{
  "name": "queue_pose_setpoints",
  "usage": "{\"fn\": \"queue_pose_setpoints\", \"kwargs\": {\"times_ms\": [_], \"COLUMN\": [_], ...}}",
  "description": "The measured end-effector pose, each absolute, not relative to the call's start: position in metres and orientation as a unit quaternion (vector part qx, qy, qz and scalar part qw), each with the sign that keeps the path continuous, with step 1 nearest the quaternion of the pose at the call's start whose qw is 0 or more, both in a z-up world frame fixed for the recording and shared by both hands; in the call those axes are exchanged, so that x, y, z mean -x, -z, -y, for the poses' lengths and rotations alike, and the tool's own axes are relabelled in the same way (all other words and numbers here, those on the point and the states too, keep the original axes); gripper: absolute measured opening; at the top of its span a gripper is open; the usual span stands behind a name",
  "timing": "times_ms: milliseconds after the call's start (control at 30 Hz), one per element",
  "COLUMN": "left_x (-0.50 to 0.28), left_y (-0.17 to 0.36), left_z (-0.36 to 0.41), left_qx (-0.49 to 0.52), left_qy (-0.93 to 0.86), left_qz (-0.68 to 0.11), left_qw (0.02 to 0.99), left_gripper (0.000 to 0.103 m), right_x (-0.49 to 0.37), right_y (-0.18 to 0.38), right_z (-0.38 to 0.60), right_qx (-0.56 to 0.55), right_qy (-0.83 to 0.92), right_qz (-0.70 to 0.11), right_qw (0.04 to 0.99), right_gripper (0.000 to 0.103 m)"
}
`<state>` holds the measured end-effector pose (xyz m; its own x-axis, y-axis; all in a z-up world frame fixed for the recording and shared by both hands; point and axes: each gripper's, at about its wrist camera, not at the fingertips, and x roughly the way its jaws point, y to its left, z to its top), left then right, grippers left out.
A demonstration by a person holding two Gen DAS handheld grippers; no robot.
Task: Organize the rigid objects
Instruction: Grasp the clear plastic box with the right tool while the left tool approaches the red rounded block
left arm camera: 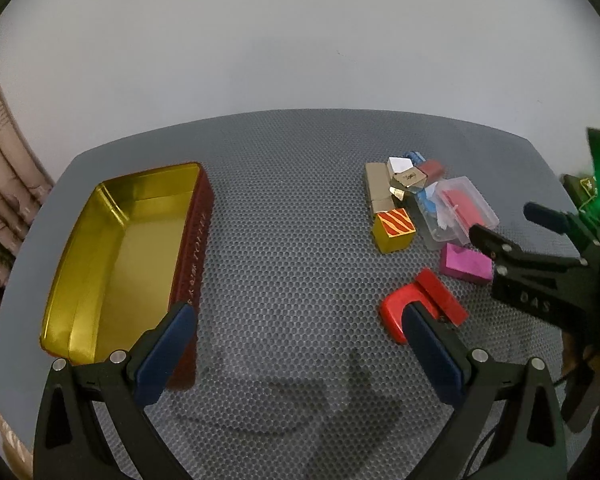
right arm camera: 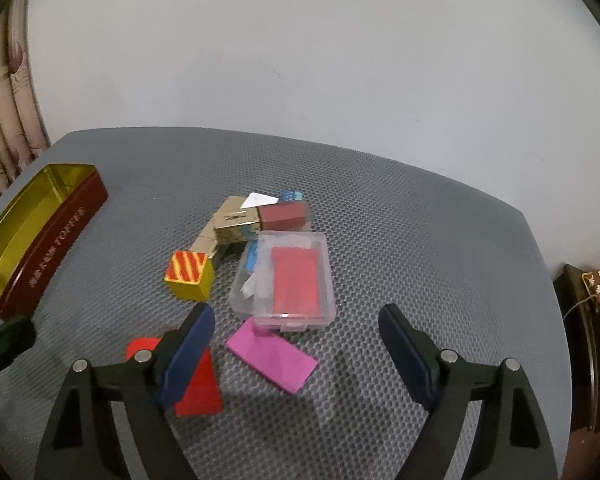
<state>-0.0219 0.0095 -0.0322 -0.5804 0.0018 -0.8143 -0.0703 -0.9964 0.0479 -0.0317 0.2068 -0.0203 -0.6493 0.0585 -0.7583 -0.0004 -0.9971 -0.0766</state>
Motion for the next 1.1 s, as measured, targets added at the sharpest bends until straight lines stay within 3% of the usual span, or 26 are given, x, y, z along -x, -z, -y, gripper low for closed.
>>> {"fn": "queue_pose_setpoints", "kwargs": {"times_ms": [300, 433, 500, 567, 633, 1100], "left_x": [0.025, 0.023, 0.023, 0.023, 0.023, 0.021], "left_y": [0.043, 0.048, 0.051, 0.052, 0.052, 0.073], "left_z": [-0.011, -0.012, -0.014, -0.014, -0.015, -0.028], "left_qx": [0.467, 0.469, 0.472, 0.471, 0.470, 0.474], "left_qy": [-0.883, -0.882, -0.880, -0.880, -0.881, -0.873], "left_qz": [-0.042, -0.044, -0.047, -0.048, -0.051, -0.068], "left_qw": [0.029, 0.032, 0.033, 0.038, 0.040, 0.086], "left_gripper": [0.103, 0.103, 0.103, 0.103, 0.103, 0.103], "right_x": [0.054, 0.054, 0.057, 0.058, 0.060, 0.057], "right_y": [0.038, 0.043, 0.048, 0.051, 0.054, 0.052], "right_z": [-0.210, -0.214, -0.212, -0.213, -0.213, -0.225], "right_qx": [0.429, 0.433, 0.435, 0.441, 0.446, 0.416], "right_qy": [-0.902, -0.901, -0.900, -0.897, -0.895, -0.908], "right_qz": [0.038, 0.031, 0.028, 0.021, 0.007, 0.012], "right_qw": [0.024, 0.020, 0.016, 0.010, 0.001, 0.048], "right_gripper": [0.086, 0.080, 0.073, 0.059, 0.054, 0.053]}}
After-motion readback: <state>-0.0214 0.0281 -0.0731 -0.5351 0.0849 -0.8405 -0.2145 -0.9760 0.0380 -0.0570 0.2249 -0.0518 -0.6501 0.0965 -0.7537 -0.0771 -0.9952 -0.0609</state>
